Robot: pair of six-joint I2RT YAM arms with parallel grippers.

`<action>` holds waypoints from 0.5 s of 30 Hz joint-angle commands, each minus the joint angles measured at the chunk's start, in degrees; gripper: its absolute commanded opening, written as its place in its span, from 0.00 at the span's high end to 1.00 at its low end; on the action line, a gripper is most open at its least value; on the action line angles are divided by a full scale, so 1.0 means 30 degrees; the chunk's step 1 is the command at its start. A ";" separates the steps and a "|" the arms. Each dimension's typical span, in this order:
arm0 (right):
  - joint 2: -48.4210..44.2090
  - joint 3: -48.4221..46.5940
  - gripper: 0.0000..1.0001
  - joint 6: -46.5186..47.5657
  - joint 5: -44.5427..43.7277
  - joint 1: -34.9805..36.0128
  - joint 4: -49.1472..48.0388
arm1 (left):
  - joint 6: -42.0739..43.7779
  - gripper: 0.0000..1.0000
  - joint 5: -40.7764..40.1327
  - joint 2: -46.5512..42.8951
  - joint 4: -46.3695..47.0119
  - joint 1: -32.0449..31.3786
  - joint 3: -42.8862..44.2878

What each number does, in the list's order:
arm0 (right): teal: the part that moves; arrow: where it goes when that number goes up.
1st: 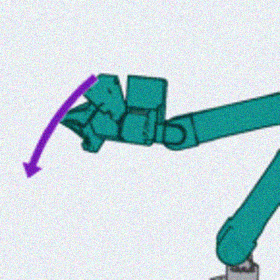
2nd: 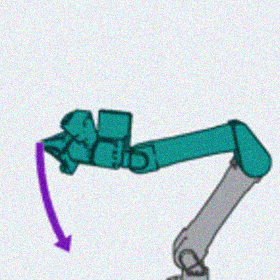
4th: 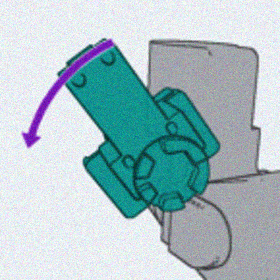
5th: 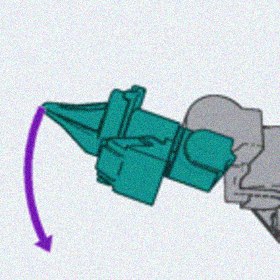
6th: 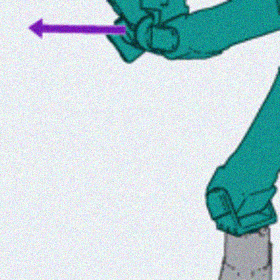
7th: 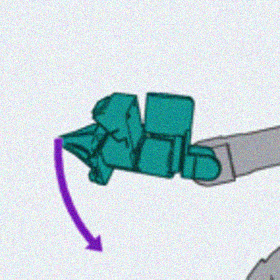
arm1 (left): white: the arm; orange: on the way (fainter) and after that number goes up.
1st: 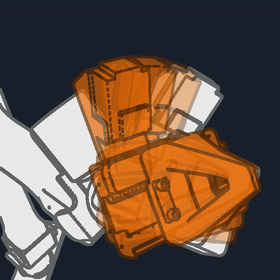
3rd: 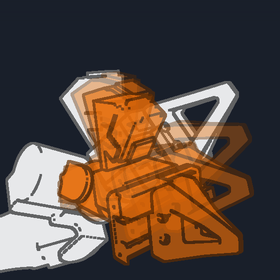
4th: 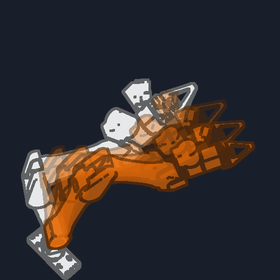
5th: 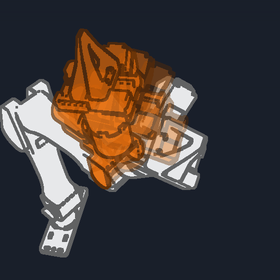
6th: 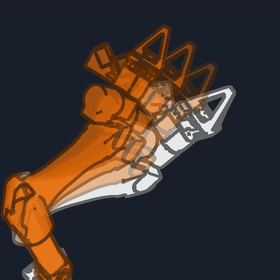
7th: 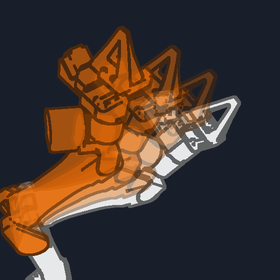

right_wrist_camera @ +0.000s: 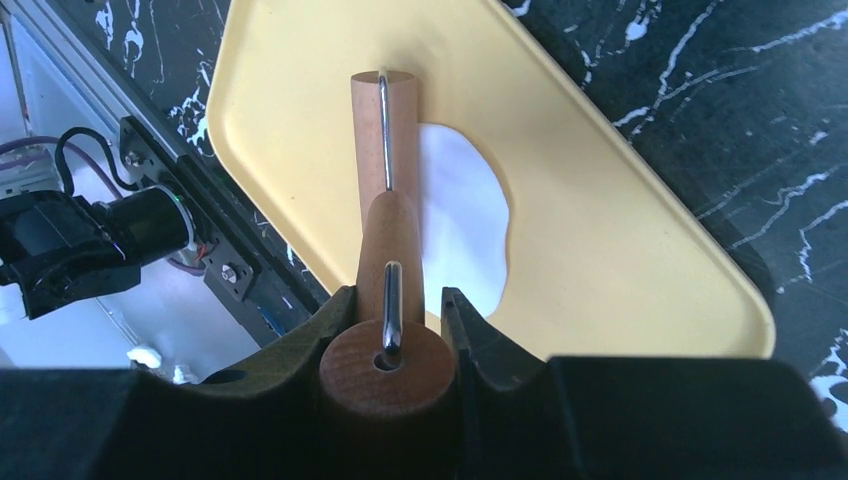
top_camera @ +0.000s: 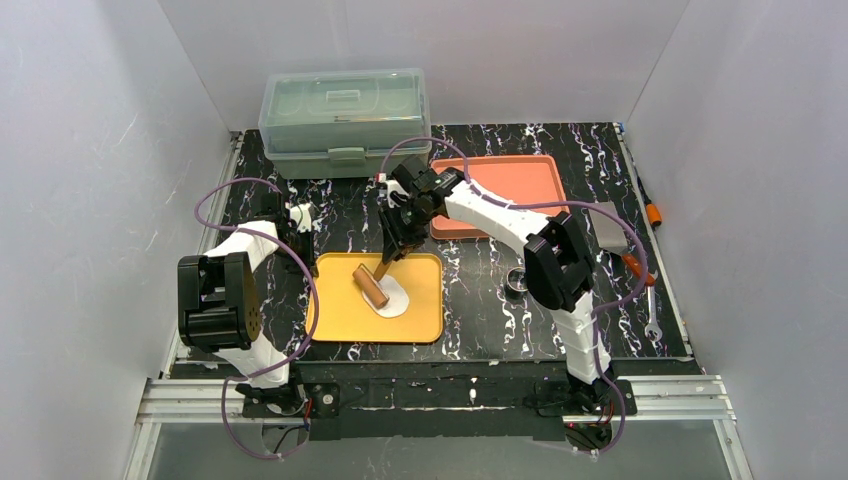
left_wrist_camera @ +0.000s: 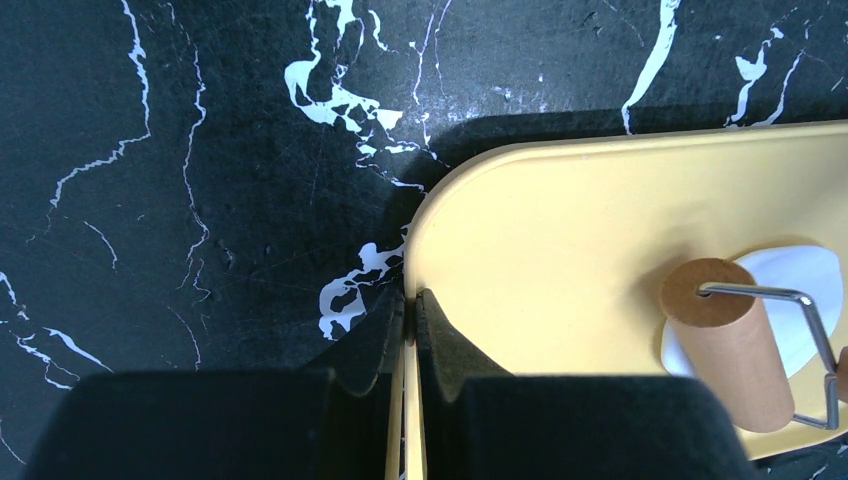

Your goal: Roll out the dumpling wrappers from the dough

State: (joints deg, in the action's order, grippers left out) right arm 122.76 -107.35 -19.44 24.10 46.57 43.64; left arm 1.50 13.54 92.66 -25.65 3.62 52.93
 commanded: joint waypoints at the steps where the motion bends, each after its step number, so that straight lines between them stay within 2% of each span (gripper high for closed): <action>1: 0.0781 0.1524 0.99 0.2129 -0.5621 -0.0703 0.3096 | 0.0263 1.00 -0.0148 -0.0320 -0.0240 -0.0151 -0.0666; 10: 0.1805 0.3455 0.99 0.0926 -0.4178 0.1663 0.1101 | 0.0241 1.00 -0.0178 -0.0273 -0.0225 -0.0148 -0.0664; 15: 0.2059 0.3496 0.99 0.0632 -0.3916 0.2016 0.0600 | 0.0233 1.00 -0.0178 -0.0242 -0.0210 -0.0147 -0.0657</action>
State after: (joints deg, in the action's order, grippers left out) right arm 121.32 -101.75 -22.61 25.45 49.32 36.67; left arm 1.50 13.52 92.55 -25.52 3.62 52.82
